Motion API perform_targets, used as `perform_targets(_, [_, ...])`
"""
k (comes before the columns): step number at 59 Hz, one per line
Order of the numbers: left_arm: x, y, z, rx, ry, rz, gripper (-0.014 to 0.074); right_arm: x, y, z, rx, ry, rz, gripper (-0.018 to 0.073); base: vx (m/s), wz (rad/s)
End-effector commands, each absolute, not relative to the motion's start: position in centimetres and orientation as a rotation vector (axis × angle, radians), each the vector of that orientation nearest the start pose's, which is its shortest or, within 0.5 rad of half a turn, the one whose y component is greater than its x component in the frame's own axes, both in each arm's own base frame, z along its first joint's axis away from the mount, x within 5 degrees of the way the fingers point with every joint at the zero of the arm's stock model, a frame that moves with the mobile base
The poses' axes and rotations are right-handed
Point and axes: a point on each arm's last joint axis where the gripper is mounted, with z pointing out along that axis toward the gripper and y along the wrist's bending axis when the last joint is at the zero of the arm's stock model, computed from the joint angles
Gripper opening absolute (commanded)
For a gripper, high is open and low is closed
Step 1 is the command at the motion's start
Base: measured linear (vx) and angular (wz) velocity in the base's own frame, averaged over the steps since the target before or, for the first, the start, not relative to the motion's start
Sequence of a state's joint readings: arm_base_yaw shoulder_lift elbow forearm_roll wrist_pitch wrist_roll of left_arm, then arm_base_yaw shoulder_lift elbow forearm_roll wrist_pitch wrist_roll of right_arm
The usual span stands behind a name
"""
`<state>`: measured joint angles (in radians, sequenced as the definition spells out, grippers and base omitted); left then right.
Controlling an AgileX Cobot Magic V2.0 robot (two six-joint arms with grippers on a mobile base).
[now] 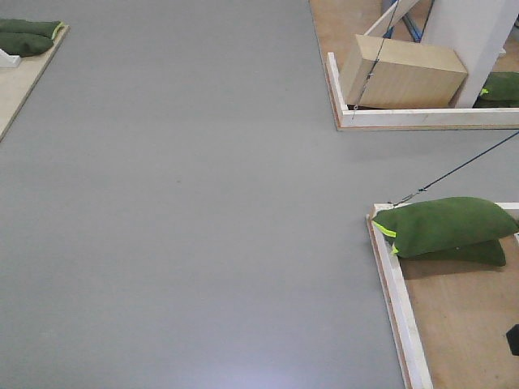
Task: Move to blue door and open it
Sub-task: 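Drive the base forward along the wooden platform toward the blue door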
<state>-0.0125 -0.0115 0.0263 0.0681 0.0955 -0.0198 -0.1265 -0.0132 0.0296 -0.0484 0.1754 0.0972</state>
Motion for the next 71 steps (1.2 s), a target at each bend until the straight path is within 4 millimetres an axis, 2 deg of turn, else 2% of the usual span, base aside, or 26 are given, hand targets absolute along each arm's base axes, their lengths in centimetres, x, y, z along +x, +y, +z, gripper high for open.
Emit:
perform_targets(1, [5.39, -0.1, 21.34, 0.043, 1.471, 0.017, 0.0073, 5.53, -0.77, 19.57, 0.136, 1.575, -0.078, -0.0001, 0.0, 0.0])
perform_targets(71, [5.37, -0.1, 21.36, 0.043, 1.467, 0.017, 0.0073, 5.51, -0.76, 19.58, 0.135, 1.573, -0.077, -0.0001, 0.0, 0.0])
